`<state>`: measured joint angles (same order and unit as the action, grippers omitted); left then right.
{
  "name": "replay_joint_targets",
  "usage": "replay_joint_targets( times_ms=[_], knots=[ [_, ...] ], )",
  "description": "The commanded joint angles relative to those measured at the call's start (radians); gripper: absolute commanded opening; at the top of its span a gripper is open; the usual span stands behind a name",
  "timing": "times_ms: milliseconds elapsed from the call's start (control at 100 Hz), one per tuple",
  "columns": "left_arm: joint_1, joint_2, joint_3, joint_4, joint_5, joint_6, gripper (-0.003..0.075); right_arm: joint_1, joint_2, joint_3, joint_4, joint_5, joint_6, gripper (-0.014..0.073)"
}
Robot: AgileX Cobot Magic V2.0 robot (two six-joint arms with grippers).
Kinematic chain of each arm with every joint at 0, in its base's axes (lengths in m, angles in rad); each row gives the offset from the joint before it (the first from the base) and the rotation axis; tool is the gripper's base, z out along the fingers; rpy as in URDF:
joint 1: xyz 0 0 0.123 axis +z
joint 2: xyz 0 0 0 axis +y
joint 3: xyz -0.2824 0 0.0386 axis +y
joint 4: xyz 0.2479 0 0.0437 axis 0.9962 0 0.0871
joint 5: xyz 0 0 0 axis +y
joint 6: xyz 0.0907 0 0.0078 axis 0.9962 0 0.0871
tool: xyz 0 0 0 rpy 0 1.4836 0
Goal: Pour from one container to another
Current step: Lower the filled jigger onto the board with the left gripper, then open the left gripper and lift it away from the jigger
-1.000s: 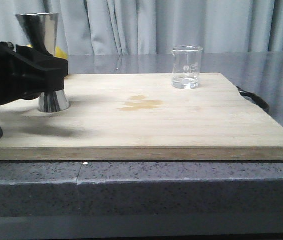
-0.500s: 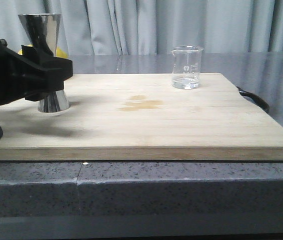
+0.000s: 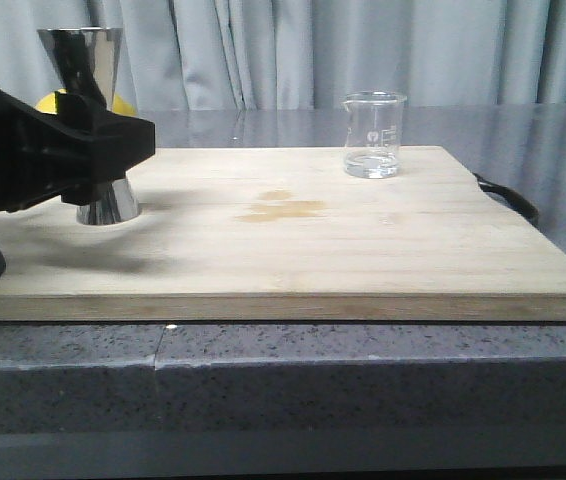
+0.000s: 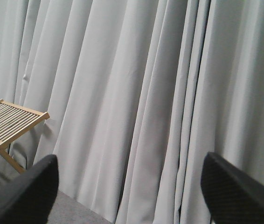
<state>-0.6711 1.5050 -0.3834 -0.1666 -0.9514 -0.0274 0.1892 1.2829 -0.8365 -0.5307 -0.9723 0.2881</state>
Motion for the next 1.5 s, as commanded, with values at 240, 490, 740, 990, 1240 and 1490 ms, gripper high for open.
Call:
replay_joint_targets(
  times_ms=[240,490,740,990,1240,1490],
  knots=[
    [0.0,-0.071,0.001,-0.007,-0.04,-0.007,0.0488,-0.005,-0.031,-0.033,0.044,-0.063,-0.006,0.0562],
    [-0.012,-0.172,0.059,-0.009,0.041,-0.01,0.0488,-0.005,-0.031,-0.033,0.044,-0.063,-0.006,0.0562],
    [-0.08,-0.35,0.075,-0.009,0.214,-0.014,0.0488,-0.005,-0.031,-0.033,0.057,-0.041,-0.006,0.0562],
    [-0.086,-0.634,0.075,-0.044,0.35,0.051,0.0487,-0.03,-0.05,-0.033,0.067,0.045,-0.006,0.0562],
    [-0.074,-0.993,0.021,-0.389,0.41,0.488,0.0472,-0.137,-0.214,-0.033,0.067,0.235,-0.006,0.0561],
    [-0.063,-1.119,-0.239,-0.73,0.507,0.976,0.0267,-0.167,-0.497,-0.031,0.018,0.598,-0.006,0.0308]
  ],
)
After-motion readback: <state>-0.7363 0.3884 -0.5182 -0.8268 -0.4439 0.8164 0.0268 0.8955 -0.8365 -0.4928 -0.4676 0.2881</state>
